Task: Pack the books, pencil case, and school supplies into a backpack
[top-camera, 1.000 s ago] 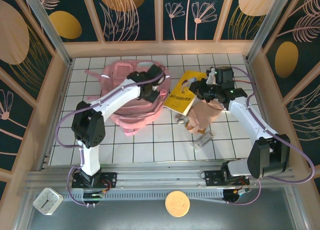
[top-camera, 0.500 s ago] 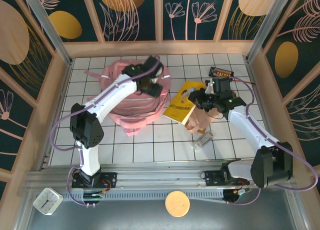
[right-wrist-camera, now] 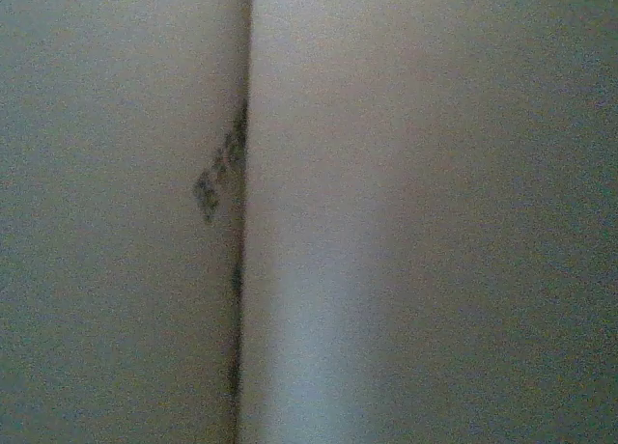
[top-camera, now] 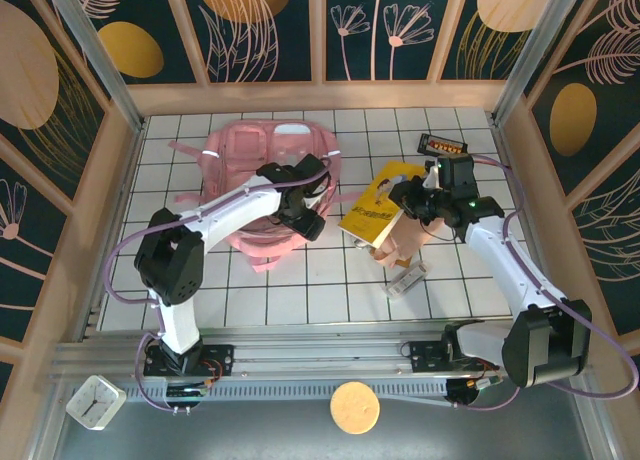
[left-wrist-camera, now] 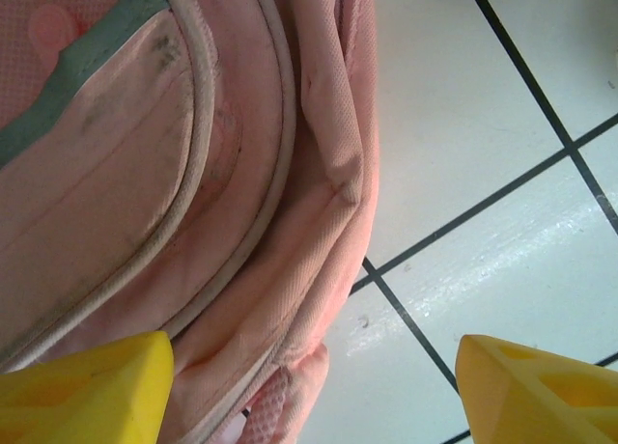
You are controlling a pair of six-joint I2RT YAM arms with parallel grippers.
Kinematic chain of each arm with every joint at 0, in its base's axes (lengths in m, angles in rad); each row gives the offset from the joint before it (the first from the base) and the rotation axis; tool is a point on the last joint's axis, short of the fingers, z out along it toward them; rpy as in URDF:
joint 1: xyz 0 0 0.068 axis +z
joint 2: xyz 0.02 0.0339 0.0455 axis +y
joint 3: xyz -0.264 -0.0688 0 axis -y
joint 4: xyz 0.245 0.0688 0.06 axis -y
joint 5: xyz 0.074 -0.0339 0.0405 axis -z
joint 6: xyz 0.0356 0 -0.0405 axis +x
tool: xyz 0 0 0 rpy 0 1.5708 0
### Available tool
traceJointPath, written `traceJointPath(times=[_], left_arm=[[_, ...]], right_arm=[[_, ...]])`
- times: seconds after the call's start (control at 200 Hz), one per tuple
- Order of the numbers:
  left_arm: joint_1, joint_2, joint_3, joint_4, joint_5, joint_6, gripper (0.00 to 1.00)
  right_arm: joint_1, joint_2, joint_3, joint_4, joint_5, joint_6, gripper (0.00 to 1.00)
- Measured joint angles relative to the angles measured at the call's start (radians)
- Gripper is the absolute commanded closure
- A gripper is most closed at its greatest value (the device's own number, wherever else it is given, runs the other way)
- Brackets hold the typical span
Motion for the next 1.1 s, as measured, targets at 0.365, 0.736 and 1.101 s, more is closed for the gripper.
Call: traceJointPath(times=[0.365,0.736,1.101], left_arm=[[0.000,0.105,0.008,0.016,-0.019,0.078,0.44],[0.000,0.174,0.085,0.015,-0.042,0.090,0.71],[-0.003,0.175,0.092,0.017,-0.038,0.092,1.00]], right_arm=[[0.000,0.000,0.000,-0.003,0.005,0.000,1.00],[0.000,0.000,0.000,-0.003,0.007,0.000,1.00],[0.000,0.010,0.000,-0.002,0.006,0.000,1.00]])
